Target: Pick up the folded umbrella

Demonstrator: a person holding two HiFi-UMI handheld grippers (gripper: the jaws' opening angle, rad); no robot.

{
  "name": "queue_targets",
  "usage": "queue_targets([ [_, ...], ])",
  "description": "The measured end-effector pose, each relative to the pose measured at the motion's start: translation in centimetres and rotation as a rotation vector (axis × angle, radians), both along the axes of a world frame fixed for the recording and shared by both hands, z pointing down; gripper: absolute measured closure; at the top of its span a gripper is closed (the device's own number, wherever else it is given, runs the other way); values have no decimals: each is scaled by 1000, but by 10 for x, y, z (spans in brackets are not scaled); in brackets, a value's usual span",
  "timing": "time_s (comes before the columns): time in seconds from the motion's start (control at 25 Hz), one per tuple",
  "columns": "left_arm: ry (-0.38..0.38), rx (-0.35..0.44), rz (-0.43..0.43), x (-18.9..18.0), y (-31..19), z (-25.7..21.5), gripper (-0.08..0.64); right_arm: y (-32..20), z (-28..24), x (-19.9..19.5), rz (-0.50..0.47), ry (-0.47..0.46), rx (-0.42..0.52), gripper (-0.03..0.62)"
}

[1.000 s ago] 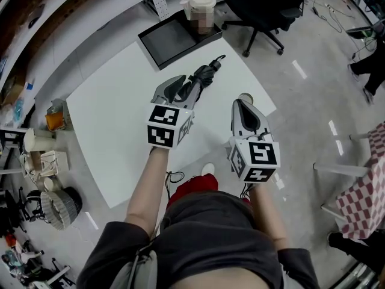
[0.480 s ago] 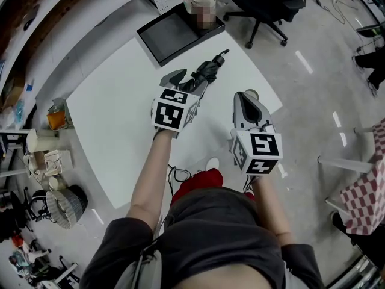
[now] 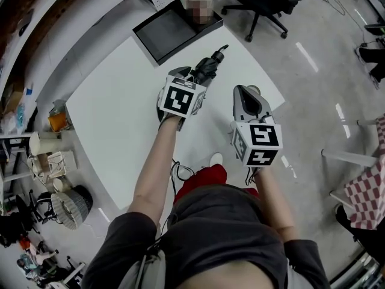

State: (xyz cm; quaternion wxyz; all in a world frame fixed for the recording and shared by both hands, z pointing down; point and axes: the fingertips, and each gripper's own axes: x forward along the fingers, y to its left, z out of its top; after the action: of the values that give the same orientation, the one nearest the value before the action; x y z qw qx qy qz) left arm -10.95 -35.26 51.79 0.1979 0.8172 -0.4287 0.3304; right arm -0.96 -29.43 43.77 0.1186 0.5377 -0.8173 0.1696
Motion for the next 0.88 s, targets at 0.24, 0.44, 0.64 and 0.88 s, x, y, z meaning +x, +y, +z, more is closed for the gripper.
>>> queue_targets([
  [0.24, -14, -61, -3, 3, -7, 17, 285, -9, 13, -6, -18, 26, -20, 574],
  [0.44, -54, -90, 12, 1, -9, 29, 282, -19, 23, -17, -44, 43, -37, 574],
  [0.64, -61, -107, 18, 1, -14, 36, 282, -26, 27, -24, -65, 45, -47, 574],
  [0.88, -80, -157, 20, 1, -14, 47, 283, -32, 30, -27, -71, 47, -56, 574],
])
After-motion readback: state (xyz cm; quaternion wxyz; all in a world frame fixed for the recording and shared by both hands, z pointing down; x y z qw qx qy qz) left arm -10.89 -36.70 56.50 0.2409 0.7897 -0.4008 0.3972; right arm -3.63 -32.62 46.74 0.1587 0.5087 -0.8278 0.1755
